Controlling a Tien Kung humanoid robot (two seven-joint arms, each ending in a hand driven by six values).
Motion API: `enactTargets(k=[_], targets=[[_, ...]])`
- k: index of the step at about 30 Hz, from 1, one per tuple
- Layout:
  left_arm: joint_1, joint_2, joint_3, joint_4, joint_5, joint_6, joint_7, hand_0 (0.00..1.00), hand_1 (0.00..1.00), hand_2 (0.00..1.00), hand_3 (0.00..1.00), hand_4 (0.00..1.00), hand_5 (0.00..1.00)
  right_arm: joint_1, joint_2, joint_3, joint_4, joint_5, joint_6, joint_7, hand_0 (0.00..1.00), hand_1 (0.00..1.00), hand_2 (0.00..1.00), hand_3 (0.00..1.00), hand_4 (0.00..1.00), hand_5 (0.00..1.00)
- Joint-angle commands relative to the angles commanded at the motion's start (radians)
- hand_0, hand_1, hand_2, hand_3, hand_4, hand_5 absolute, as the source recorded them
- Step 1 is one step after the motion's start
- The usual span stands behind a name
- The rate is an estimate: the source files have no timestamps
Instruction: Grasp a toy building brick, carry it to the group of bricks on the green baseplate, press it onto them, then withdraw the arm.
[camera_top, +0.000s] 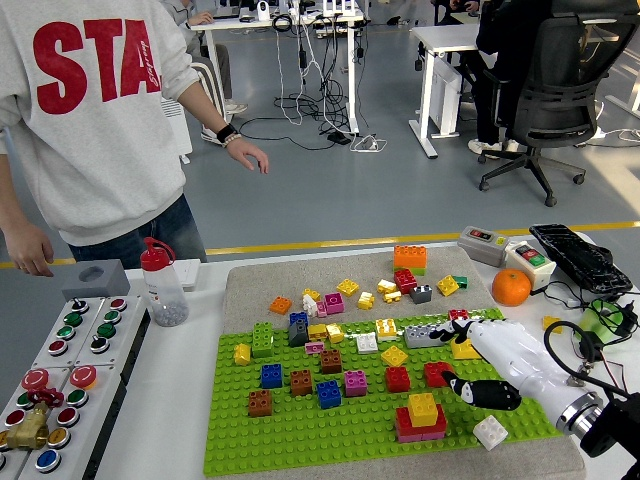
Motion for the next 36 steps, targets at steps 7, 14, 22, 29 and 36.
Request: enactTargets(k=[7,14,22,29,36], targets=[[0.001,0.000,-0.002,0.000,0.004,0.000,0.001,0.664,0.611,0.565,0.442,0.243,0.998,-0.038,0.000,0.053,0.003,0.030,-0.118,0.004,0.465,0.567,0.620,0.605,0.393,0.090],[0.004,0.000,-0.003,0.000,0.008,0.000,0.002,0.664,0.611,0.566,0.442,0.244,0.998,-0.075,-0.001,0.096,0.006,0.038,-0.189,0.004,0.464,0.558,0.612,0.598,0.382,0.090],[0.009,0.000,-0.004,0.000,0.013,-0.001,0.004,0.664,0.611,0.566,0.442,0.242,0.998,-0.103,0.006,0.121,0.008,0.060,-0.274,0.022,0.448,0.533,0.588,0.585,0.359,0.081],[0.010,0.000,-0.002,0.000,0.011,-0.001,0.003,0.664,0.611,0.565,0.442,0.242,0.998,-0.116,0.008,0.132,0.009,0.074,-0.306,0.032,0.444,0.524,0.583,0.581,0.343,0.074],[0.006,0.001,0.001,0.000,0.006,-0.001,0.003,0.664,0.611,0.565,0.443,0.242,0.998,-0.117,0.009,0.140,0.010,0.077,-0.314,0.034,0.442,0.526,0.584,0.578,0.335,0.070]])
